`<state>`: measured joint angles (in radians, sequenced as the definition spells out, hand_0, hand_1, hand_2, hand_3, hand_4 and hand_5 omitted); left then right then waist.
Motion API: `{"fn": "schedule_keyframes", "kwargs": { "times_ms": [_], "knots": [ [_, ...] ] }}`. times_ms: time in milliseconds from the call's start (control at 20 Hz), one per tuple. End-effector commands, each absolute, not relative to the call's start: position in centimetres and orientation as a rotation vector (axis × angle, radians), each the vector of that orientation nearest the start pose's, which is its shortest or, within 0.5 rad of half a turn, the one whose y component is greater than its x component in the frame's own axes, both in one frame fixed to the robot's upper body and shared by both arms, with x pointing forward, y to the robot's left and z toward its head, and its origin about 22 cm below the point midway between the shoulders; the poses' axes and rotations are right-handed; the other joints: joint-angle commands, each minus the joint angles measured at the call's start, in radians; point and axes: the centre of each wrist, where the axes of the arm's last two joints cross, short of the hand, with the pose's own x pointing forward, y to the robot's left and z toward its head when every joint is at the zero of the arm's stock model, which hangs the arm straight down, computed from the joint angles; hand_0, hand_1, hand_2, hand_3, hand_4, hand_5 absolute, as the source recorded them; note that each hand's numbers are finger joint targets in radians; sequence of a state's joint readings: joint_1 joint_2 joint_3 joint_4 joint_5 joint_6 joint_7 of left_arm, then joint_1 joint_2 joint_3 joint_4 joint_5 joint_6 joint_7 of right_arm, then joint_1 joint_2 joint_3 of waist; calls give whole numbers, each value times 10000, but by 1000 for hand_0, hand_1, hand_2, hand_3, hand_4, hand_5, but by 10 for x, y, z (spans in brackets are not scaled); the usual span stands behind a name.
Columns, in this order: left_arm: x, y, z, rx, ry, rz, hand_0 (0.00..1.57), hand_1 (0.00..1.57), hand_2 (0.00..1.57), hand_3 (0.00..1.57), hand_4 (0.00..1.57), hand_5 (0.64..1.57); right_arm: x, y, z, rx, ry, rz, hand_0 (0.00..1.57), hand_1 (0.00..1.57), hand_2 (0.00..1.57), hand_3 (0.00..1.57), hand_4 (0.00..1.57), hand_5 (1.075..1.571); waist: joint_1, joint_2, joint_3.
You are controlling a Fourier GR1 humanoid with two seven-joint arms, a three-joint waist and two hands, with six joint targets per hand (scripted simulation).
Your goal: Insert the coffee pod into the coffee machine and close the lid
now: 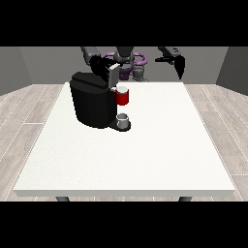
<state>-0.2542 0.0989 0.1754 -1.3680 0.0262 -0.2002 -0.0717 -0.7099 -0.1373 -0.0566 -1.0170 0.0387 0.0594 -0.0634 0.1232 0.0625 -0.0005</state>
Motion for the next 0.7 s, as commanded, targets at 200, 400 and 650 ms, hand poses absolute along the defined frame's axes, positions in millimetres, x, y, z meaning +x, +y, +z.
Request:
{"fn": "schedule_keyframes", "kwargs": {
  "times_ms": [200, 400, 650],
  "knots": [
    [298, 269, 6, -638, -16950, -1297, 0, 0, 0, 0, 158, 1571, 406, -150, 114, -307, -17906, 4490, 0, 0, 0, 0, 173, 1571, 252, 246, 1],
    [311, 293, 23, -373, -16670, -1093, 0, 0, 0, 0, 156, 1571, 408, -148, 114, -348, -17888, 4852, 0, 0, 0, 0, 141, 1571, 36, 203, 3],
    [311, 279, 16, -399, -17078, -1036, 0, 0, 0, 0, 154, 1571, 409, -141, 118, 305, -18219, 4840, 0, 0, 0, 0, 125, 1571, -106, 310, 3]
  ]
}}
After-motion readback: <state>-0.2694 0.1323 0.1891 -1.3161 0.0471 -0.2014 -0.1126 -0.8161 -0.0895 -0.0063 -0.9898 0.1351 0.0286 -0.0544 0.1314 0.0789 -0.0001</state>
